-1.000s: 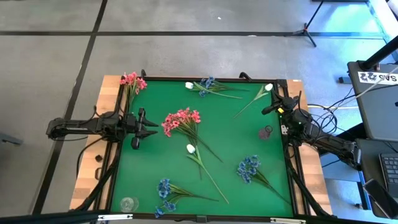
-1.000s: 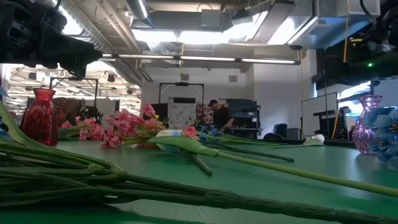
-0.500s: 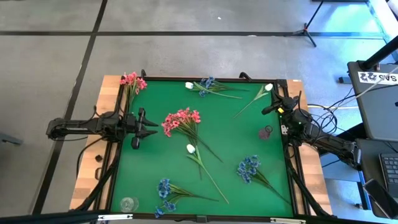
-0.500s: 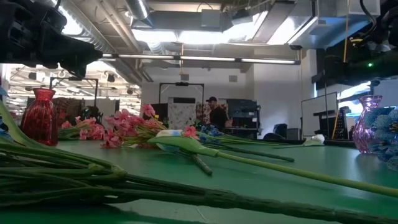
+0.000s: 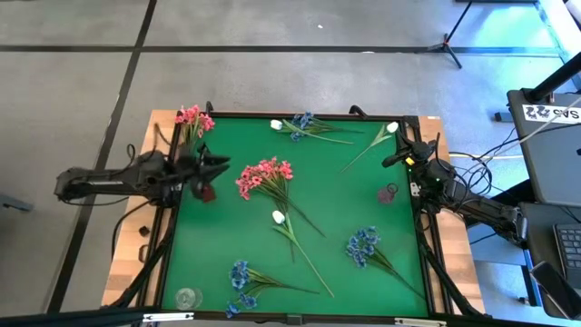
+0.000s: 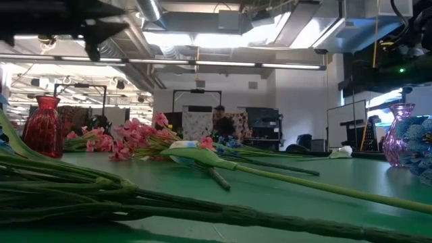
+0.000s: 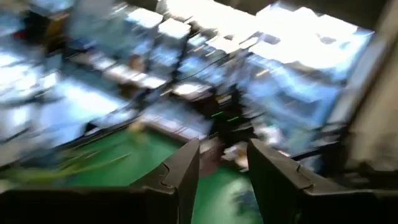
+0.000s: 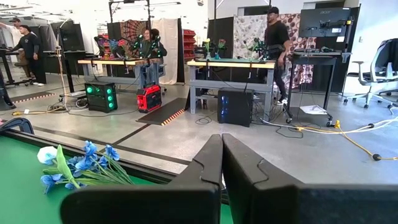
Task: Sort flowers into vase by color
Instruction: Put the top left pink flower into the red vase
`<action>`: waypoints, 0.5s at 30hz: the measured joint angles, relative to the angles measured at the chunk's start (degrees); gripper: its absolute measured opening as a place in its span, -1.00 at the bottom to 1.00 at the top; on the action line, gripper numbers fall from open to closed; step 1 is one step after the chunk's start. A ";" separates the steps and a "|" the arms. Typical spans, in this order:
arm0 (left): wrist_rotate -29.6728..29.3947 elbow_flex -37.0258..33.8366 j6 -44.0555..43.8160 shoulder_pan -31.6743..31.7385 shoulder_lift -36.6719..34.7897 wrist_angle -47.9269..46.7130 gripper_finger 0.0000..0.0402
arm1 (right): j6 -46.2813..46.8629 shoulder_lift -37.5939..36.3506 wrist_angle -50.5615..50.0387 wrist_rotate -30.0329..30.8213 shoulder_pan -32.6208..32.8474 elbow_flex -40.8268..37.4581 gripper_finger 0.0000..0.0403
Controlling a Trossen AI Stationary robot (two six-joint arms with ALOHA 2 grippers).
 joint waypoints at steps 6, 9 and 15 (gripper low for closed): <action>-2.63 11.06 -4.41 3.22 13.37 -9.01 -0.35 | 0.00 0.00 0.02 0.00 0.00 0.01 -0.94; -4.85 15.51 -6.39 4.86 17.33 -15.80 -0.35 | 0.00 0.00 0.02 0.00 0.00 0.02 -0.94; -7.68 30.55 -8.49 9.78 21.95 -43.53 -0.35 | 0.00 0.00 0.02 0.01 0.00 0.02 -0.94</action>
